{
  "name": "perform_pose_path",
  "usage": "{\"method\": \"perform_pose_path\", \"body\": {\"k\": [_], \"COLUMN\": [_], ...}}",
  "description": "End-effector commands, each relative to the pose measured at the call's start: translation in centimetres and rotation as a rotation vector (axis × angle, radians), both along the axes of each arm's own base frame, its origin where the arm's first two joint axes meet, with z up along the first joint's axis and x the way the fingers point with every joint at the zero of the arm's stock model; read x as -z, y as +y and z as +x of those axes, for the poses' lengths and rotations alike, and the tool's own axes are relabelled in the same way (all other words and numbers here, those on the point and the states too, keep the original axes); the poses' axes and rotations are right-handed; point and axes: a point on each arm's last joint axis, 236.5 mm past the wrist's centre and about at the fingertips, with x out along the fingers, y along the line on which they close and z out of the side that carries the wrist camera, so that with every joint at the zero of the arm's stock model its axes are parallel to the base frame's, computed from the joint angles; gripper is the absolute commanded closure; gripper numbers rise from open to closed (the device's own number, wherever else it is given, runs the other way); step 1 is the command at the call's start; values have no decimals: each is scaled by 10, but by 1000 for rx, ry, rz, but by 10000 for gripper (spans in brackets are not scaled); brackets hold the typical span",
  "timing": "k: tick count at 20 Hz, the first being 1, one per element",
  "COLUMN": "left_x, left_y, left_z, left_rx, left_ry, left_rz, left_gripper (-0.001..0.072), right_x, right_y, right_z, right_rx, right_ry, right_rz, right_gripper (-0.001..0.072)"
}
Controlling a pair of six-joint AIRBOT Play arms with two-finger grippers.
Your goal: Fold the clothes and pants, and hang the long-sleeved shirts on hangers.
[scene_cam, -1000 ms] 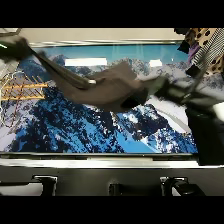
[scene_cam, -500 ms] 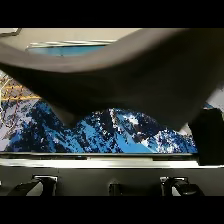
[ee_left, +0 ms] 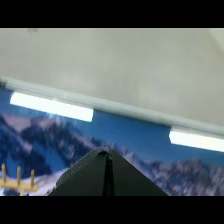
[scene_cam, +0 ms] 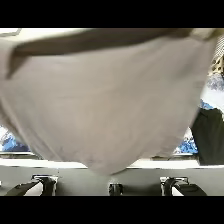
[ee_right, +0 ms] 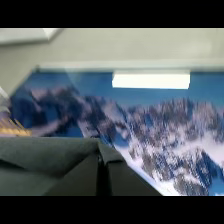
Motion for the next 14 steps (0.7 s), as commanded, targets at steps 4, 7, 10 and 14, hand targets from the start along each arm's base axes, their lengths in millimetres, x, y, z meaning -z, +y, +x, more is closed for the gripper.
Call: {"method": "perform_pose_path", "body": {"k": [4, 7, 10, 14], "left_x": [268, 387, 469, 505], "left_y": [-3, -30, -53, -73], "left_z": [161, 190, 189, 187], "left_rx": [72, 130, 164, 190], "left_ry": [515, 685, 820, 874], "left_rz": [-53, -106, -125, -143], "left_gripper": [695, 695, 694, 694], "right_x": [224, 325, 400, 451], "right_y": [5, 9, 16, 17], "right_z": [138, 180, 205, 218], "right_rx": [2, 50, 80, 147], "right_ry": [483, 654, 757, 831], "right_rz": [-18, 38, 114, 184], "right_gripper": [683, 682, 682, 681]}}
